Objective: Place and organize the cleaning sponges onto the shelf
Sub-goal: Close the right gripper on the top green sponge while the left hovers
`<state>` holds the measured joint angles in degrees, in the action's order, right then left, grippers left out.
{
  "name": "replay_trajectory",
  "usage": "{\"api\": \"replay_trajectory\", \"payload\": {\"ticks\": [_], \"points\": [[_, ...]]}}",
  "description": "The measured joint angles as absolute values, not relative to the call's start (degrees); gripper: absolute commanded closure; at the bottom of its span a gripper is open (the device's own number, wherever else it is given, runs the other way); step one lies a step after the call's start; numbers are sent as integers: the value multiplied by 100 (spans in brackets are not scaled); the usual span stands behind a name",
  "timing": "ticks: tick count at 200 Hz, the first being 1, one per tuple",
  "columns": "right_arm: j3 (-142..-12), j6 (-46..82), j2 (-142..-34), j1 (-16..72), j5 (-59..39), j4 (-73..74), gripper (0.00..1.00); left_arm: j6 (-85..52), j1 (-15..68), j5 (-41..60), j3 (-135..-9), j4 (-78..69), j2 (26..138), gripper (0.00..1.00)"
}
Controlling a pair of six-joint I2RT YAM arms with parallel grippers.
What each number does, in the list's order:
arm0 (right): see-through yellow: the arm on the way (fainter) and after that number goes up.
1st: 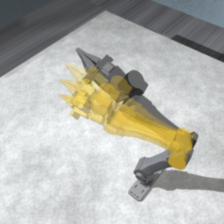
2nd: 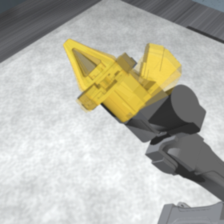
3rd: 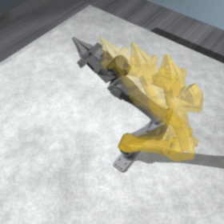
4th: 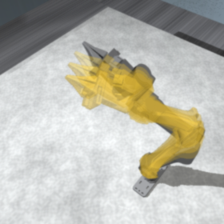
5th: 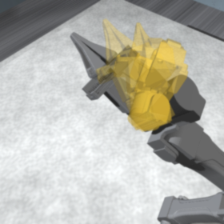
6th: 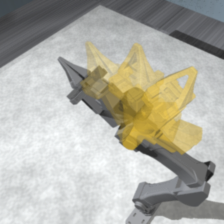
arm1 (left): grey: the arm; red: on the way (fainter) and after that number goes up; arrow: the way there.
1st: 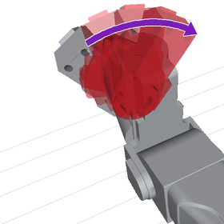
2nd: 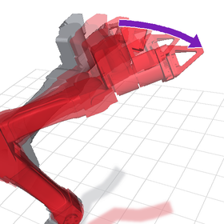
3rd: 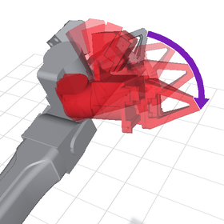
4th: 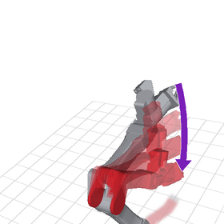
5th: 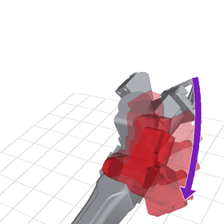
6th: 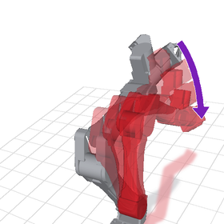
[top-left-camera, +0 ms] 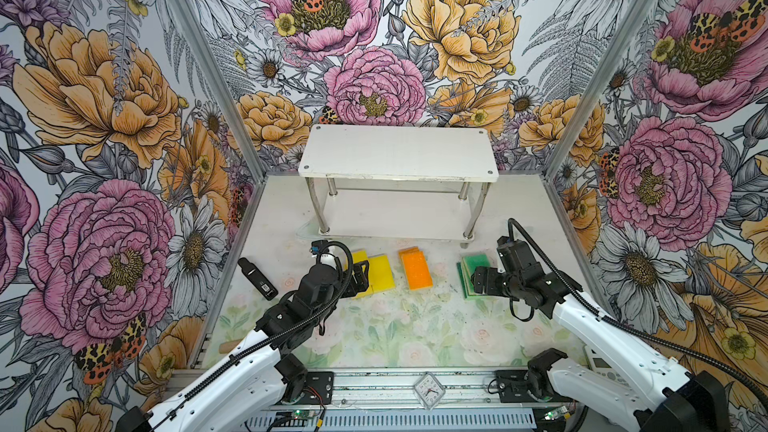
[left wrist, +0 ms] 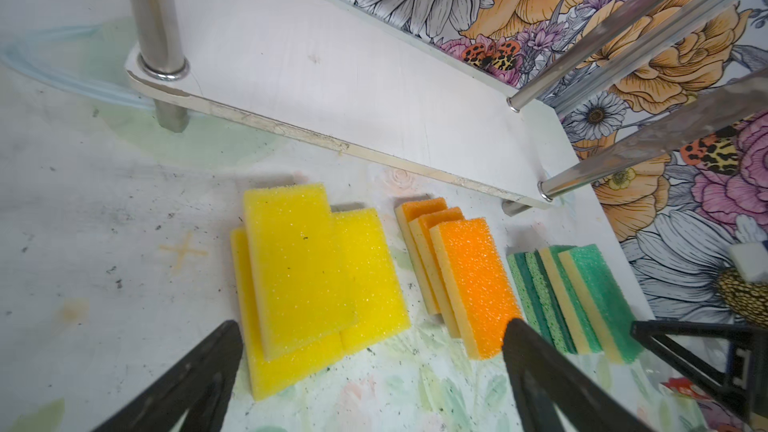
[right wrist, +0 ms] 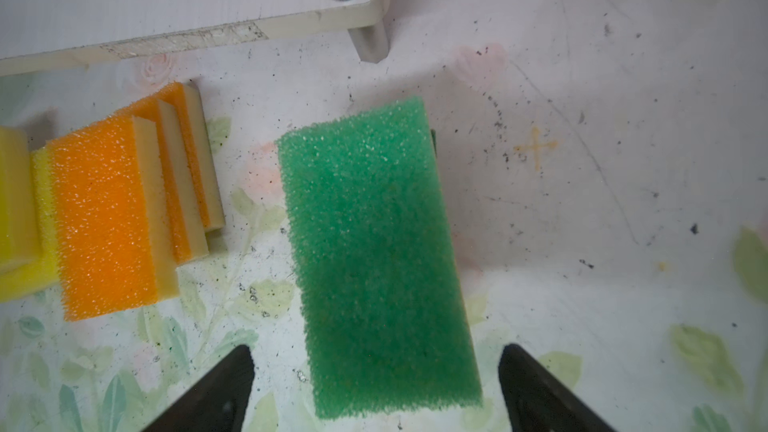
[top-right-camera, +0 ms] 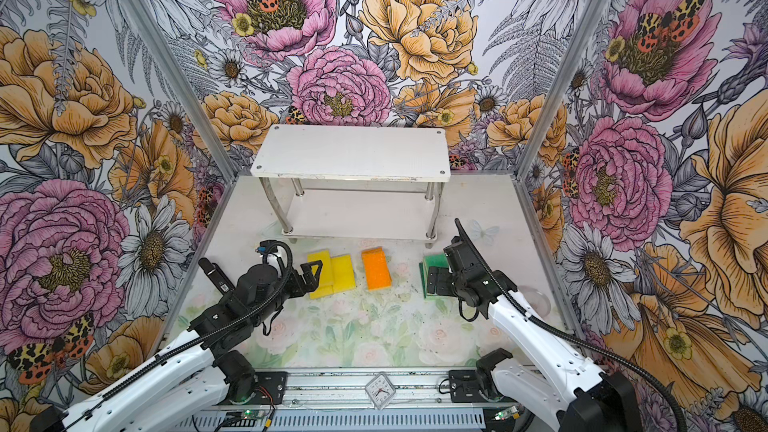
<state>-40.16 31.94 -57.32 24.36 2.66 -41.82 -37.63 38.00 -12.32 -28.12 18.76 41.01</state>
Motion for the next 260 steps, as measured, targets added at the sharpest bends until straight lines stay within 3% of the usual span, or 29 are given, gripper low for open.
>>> {"api": "replay_trajectory", "payload": {"ticks": [62,146,260], "points": [[-4147,3065,-6095,2670,659,-4289,8,-3780,3756,-390,-2904,1988,4300,1],[-4147,2943,-6121,2757,934,-4307,12,-3957,3605,-117,-2893,2038,3986,1],[-4224,2729,-6578,2908,989,-4259,18,-4018,3586,185,-2893,2029,4368,1]]}}
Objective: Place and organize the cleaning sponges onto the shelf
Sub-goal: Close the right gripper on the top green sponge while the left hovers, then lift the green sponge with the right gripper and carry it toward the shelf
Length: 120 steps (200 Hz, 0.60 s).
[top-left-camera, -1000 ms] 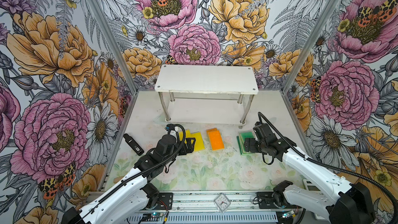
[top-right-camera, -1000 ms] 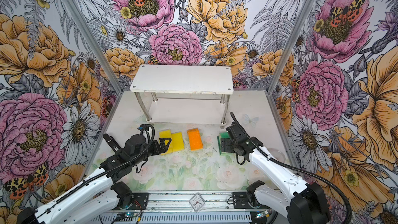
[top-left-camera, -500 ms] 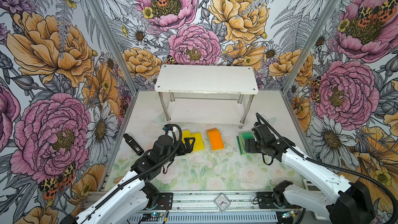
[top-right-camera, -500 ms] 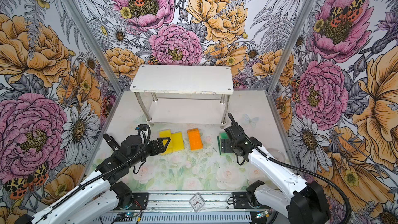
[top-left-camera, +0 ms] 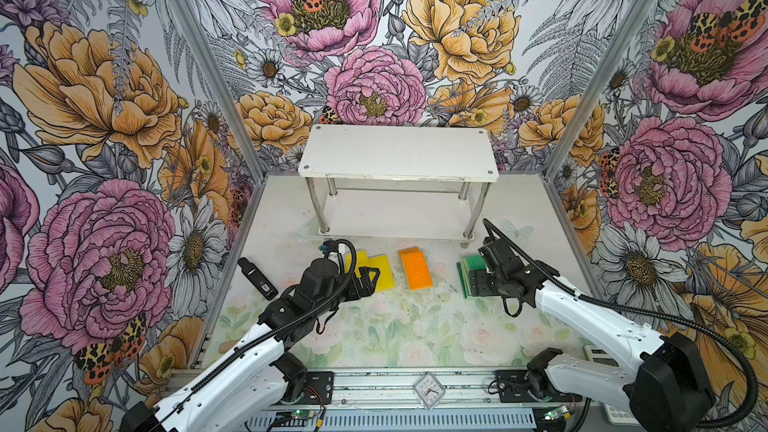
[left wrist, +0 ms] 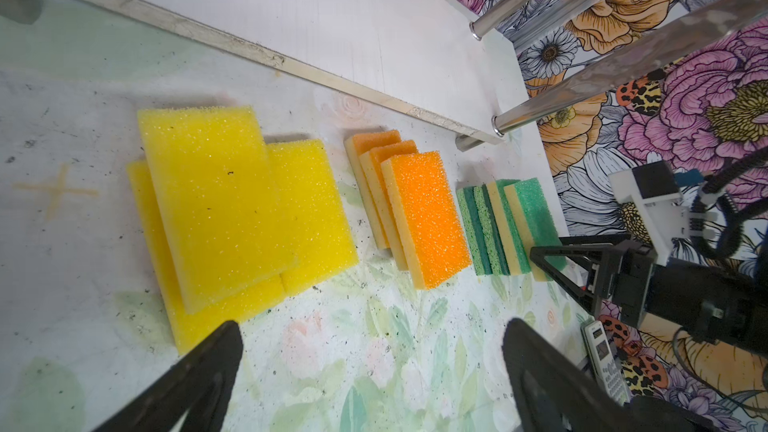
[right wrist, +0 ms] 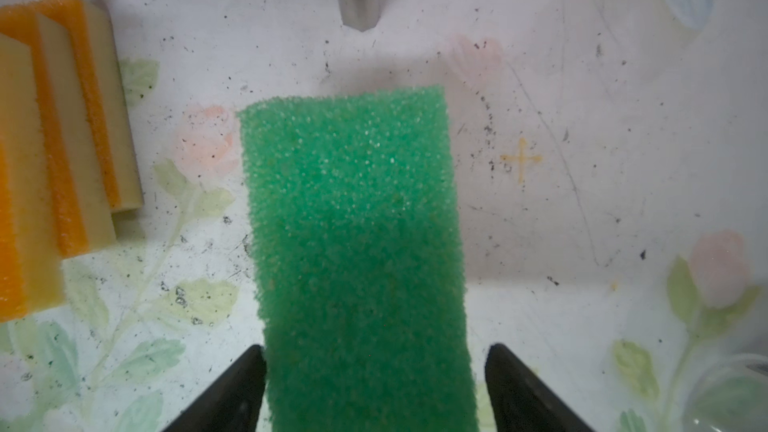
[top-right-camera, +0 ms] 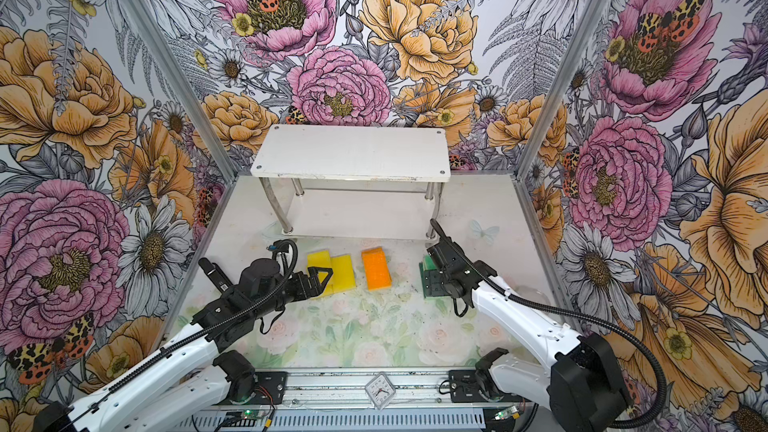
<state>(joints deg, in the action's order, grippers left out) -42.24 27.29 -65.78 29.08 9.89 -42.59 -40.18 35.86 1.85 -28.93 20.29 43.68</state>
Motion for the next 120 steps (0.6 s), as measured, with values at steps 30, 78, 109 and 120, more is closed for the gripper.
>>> {"api": "replay_trajectory", "payload": {"ticks": [30,78,109,120], "points": [[-4230,2689,-6632,2967,991,-4198,21,-4018,3575,204,-2893,2029,4427,1],[-4233,2687,-6729,3048,1105,-4132,24,-4018,3542,233,-2893,2018,4466,1],[-4233,2689,-6731,3094,1223,-4128,26,-4018,3533,248,-2893,2016,4501,1],[-4233,2689,-6731,3114,1245,-4125,27,-4018,3533,248,-2893,2012,4517,1]]}}
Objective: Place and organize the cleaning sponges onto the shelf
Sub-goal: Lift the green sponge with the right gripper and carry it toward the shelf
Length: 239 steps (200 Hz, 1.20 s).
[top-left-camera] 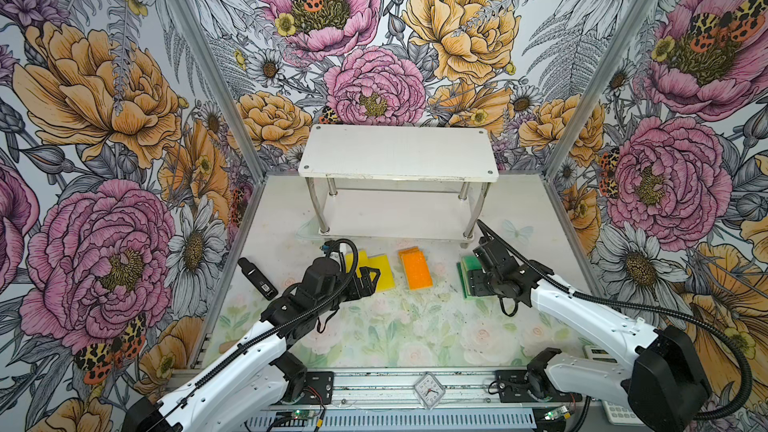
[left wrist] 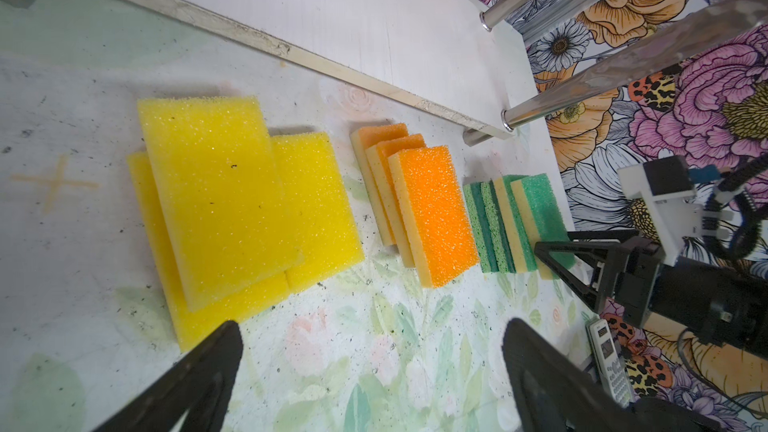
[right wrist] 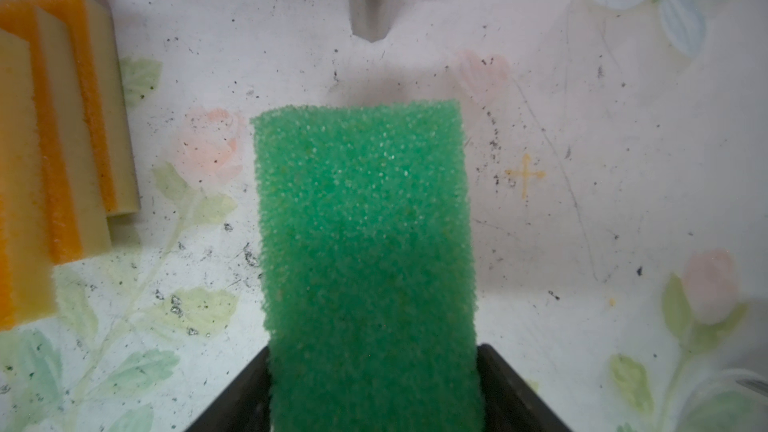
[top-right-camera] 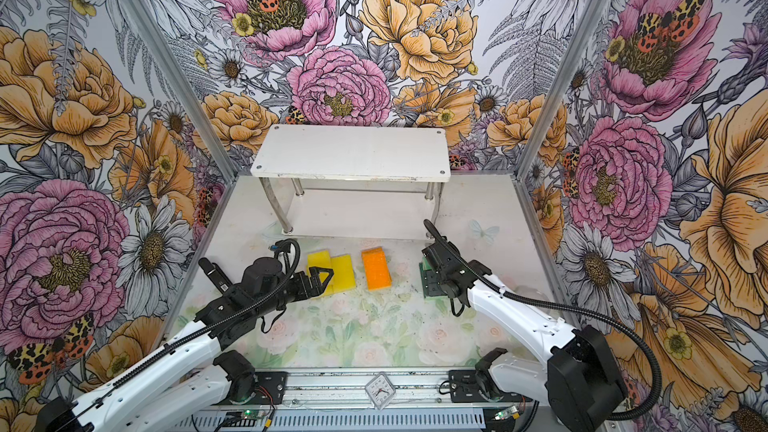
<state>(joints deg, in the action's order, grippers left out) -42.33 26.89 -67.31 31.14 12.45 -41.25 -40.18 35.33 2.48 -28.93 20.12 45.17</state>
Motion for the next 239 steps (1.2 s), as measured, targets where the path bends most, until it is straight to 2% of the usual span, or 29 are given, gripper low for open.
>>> {"api": "replay_trajectory", "payload": {"ticks": [108,239], "points": [[-4228,2692,-6914,3192,1378,-3979,28,-4018,3494,355,-2893,2010,4678,1],[-4178,2692,-6969,3229,1391,-3802,24,-4021,3494,401,-2893,1992,4755,1]]}}
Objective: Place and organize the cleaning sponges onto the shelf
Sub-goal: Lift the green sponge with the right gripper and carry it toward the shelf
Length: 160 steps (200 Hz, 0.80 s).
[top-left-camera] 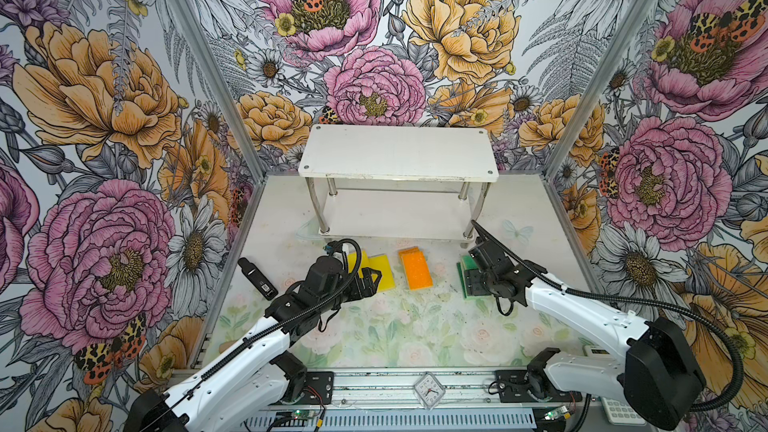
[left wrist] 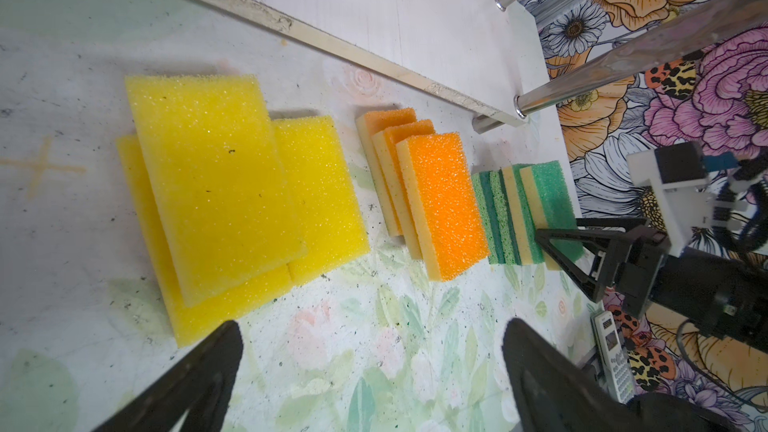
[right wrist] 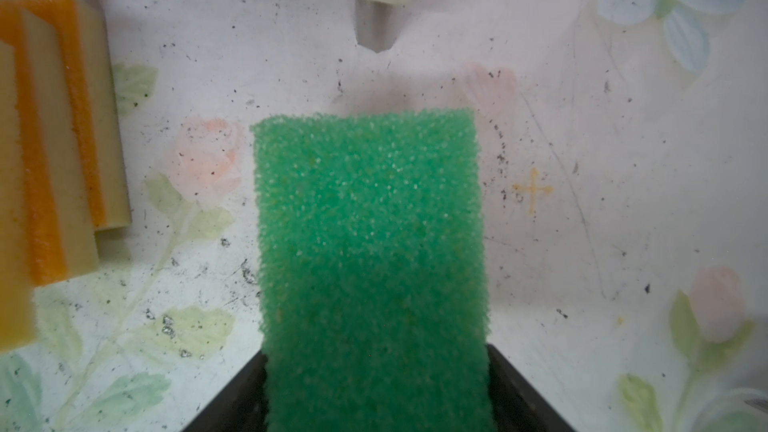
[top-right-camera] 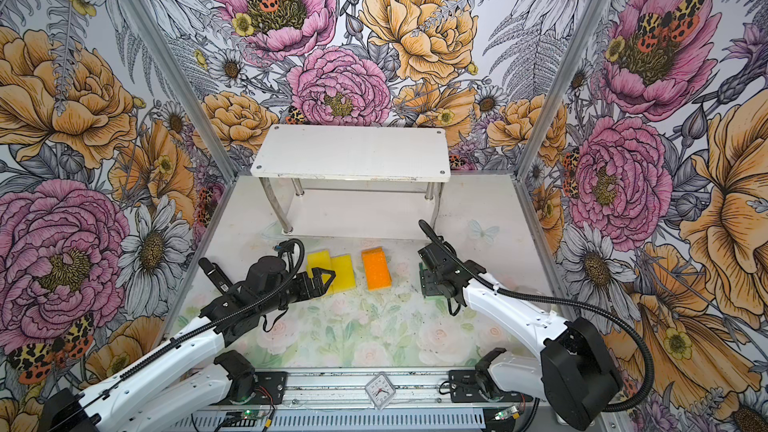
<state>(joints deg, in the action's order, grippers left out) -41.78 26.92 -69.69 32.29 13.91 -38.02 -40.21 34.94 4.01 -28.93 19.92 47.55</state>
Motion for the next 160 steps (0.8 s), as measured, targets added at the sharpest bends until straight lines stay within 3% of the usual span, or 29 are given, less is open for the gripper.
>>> {"api": "replay_trajectory", "payload": {"ticks": [74,160], "points": [[-4171,2716,-6967,3234,1391,-3787,35,-4021,3496,436,-2880,1992,4779,1],[-4141,2803,-6401,3249,1199,-3782,38,-4023,3494,460,-2875,1992,4829,1]]}}
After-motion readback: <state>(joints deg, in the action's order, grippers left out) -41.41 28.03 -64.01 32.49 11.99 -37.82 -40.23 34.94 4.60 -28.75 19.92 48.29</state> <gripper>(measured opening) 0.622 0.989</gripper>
